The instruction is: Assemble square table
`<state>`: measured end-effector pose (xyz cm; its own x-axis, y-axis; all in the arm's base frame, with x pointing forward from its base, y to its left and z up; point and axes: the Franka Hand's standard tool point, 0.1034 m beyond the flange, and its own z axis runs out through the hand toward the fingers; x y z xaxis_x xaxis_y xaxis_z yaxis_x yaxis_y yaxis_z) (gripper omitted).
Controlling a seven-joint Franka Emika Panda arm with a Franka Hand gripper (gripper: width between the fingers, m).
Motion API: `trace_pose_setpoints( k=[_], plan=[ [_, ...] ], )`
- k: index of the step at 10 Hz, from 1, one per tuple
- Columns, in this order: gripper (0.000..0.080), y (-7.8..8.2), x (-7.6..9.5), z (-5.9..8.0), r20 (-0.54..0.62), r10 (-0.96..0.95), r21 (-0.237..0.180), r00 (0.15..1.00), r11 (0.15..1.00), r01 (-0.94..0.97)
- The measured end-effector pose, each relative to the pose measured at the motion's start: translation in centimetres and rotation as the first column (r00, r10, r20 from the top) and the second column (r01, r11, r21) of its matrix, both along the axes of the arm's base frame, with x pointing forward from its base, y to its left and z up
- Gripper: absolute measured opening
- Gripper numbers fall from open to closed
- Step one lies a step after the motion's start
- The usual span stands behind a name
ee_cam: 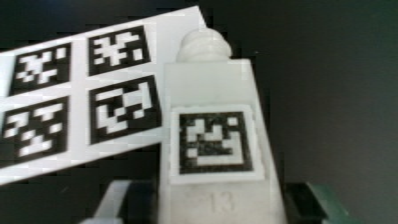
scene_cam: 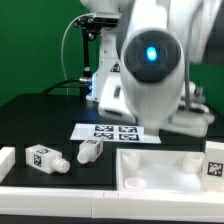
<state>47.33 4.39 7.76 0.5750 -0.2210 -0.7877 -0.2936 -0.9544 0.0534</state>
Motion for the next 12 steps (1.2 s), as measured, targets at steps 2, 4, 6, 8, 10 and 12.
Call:
trace_pose_setpoints(
  k=[2,4,6,8,10,12],
  plan=[
    [0.0284,-2.1,3.4,2.0,0.116,-0.001,-0.010,0.993,1.000,0.002],
    [0.0284,-1.6,4.4,1.6,0.276,0.001,-0.038,0.961,0.999,0.010],
    [0.0284,-1.5,5.0,2.0,0.374,-0.008,-0.045,0.927,0.999,0.027],
    [0.0284,-2.7,10.5,4.5,0.590,-0.053,-0.019,0.805,0.997,0.080],
    [0.0284,-3.4,11.5,5.3,0.752,-0.041,-0.044,0.658,0.993,0.112],
    [0.0284,-3.5,12.0,5.1,0.835,-0.005,-0.083,0.551,0.987,0.135]
  ],
)
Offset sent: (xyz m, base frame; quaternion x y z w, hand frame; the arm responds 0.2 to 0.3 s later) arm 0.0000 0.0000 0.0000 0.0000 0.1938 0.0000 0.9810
